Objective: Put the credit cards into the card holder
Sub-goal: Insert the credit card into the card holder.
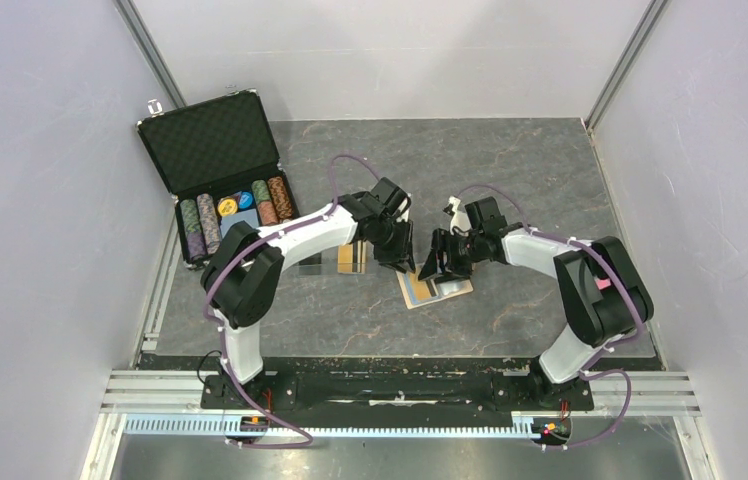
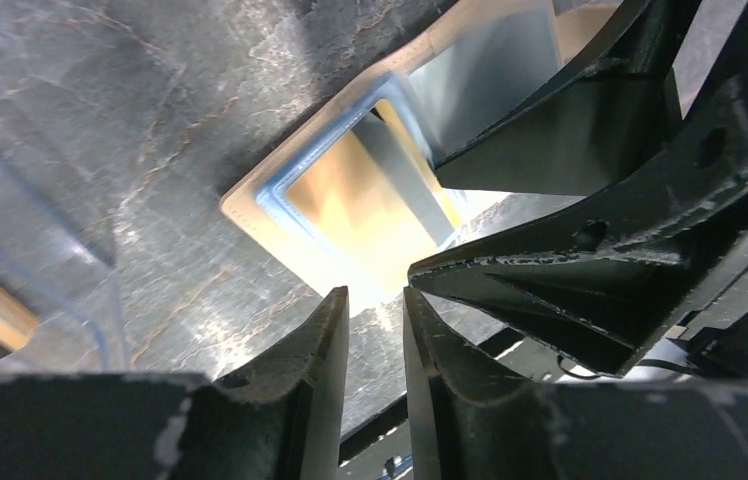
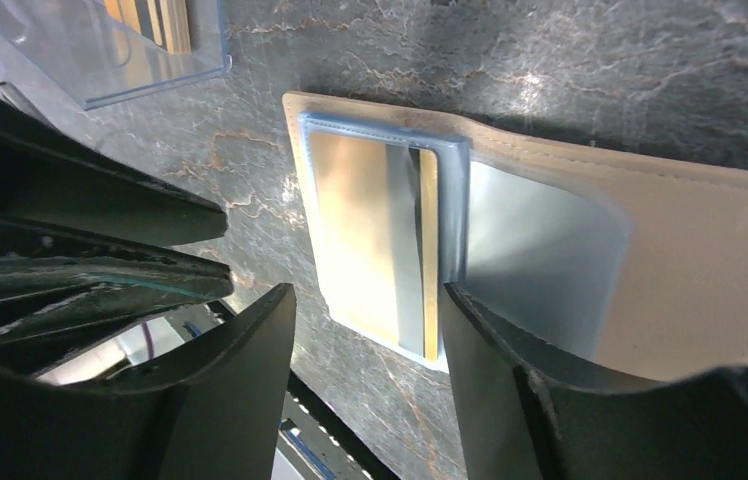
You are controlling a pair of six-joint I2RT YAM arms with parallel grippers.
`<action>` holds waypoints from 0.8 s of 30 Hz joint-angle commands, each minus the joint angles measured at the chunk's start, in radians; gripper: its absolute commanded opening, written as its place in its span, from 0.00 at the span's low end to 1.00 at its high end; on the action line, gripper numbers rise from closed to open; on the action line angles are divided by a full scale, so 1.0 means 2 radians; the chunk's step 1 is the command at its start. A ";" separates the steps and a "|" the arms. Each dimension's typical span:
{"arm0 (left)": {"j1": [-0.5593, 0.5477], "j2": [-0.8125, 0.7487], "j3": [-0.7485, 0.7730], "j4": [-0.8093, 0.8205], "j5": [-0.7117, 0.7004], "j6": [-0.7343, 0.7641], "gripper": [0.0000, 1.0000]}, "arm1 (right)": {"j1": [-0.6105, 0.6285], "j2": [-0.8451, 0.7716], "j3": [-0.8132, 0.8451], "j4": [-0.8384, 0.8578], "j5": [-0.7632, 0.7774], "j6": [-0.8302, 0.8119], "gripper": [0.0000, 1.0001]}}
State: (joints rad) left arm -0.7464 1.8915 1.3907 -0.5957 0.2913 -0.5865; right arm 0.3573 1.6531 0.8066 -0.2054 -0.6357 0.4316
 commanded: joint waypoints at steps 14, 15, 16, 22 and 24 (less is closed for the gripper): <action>0.016 0.007 -0.080 0.133 0.099 -0.098 0.37 | 0.000 0.004 0.018 -0.033 0.021 -0.053 0.07; 0.016 0.009 -0.080 0.132 0.098 -0.096 0.40 | 0.000 0.008 0.013 -0.029 0.020 -0.053 0.06; 0.015 0.010 -0.080 0.130 0.095 -0.094 0.42 | 0.000 0.011 0.010 -0.026 0.021 -0.053 0.05; 0.015 0.017 -0.084 0.116 0.077 -0.083 0.46 | 0.000 0.028 0.004 -0.032 0.038 -0.067 0.03; 0.015 0.023 -0.084 0.122 0.083 -0.083 0.46 | 0.000 0.031 0.002 -0.034 0.041 -0.068 0.02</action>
State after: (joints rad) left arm -0.7151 1.9194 1.2278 -0.3656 0.4541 -0.7429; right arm 0.3553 1.6936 0.8223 -0.2844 -0.5873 0.3351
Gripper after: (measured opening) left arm 0.458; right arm 0.027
